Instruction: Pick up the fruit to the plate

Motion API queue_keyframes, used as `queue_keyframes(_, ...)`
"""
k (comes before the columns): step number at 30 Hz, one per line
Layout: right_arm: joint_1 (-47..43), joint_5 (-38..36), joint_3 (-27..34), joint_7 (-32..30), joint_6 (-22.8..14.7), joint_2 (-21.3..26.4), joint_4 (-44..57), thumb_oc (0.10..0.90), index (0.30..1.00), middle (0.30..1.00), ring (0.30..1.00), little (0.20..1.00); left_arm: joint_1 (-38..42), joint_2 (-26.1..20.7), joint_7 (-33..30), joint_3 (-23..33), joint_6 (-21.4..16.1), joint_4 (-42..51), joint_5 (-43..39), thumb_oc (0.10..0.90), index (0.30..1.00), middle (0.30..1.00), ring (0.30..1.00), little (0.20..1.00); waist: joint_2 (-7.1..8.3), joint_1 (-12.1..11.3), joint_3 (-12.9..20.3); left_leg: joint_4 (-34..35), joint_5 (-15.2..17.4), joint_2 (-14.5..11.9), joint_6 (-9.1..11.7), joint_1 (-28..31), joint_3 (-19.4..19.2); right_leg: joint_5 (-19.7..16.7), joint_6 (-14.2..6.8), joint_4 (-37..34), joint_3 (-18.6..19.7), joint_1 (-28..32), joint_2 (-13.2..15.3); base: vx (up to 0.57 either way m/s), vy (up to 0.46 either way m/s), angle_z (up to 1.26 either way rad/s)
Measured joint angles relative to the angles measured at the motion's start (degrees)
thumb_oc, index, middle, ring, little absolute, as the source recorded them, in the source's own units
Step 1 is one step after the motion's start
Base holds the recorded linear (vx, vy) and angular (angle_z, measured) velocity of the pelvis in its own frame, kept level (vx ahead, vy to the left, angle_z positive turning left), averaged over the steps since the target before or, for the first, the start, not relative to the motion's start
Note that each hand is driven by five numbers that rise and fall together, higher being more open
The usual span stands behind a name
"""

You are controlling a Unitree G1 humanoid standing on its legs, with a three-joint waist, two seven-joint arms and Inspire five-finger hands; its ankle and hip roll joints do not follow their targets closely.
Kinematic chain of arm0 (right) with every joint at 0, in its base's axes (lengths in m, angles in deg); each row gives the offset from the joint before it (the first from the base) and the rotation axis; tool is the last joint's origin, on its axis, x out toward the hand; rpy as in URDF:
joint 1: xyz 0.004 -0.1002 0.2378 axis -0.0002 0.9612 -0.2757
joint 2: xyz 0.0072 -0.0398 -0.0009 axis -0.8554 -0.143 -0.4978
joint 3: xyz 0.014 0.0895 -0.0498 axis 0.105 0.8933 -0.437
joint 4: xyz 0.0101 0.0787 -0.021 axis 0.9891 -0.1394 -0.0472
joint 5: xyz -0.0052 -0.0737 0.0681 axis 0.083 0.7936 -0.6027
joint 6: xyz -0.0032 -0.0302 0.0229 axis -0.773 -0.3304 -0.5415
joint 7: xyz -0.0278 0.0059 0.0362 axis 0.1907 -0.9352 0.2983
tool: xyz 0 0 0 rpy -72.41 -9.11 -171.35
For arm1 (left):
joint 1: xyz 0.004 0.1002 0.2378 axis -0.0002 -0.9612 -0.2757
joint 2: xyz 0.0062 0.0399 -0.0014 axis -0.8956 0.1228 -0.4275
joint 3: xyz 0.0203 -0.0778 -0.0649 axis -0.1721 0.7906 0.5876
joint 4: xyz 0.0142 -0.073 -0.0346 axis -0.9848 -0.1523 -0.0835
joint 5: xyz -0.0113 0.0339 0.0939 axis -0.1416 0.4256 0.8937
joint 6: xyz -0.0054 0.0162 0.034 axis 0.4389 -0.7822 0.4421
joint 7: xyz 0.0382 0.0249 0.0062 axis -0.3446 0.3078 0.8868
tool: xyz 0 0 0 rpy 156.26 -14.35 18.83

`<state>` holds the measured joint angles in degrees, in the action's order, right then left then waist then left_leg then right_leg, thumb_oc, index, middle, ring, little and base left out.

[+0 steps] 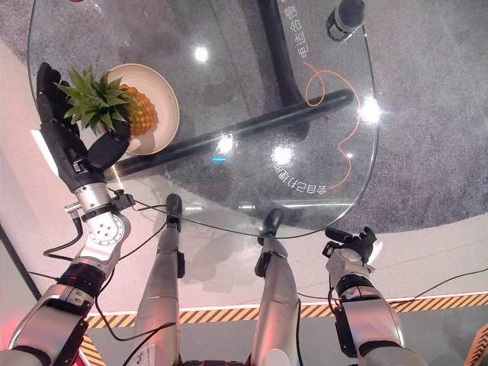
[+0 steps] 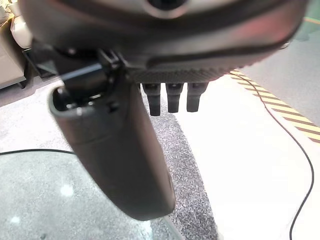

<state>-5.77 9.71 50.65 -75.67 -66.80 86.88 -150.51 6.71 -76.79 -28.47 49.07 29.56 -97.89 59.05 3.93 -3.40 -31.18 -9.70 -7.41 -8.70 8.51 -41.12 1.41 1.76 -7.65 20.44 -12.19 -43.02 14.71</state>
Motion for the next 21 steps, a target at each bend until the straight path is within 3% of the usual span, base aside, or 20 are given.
queue_keyframes(21,1.3,0.0,1.0,0.0,-0.8,0.8,-0.1,0.800,0.900,0.900,0.900,0.900,-2.7,0.0,1.9,0.0,0.3,0.7,0.0,0.800,0.900,0.900,0.900,0.900,-1.10,-1.1,0.1,-0.2,0.0,0.5,-0.1,0.0,0.5,0.3,-0.1,0.5,-0.1,0.1,0.5,0.00,0.000,0.00)
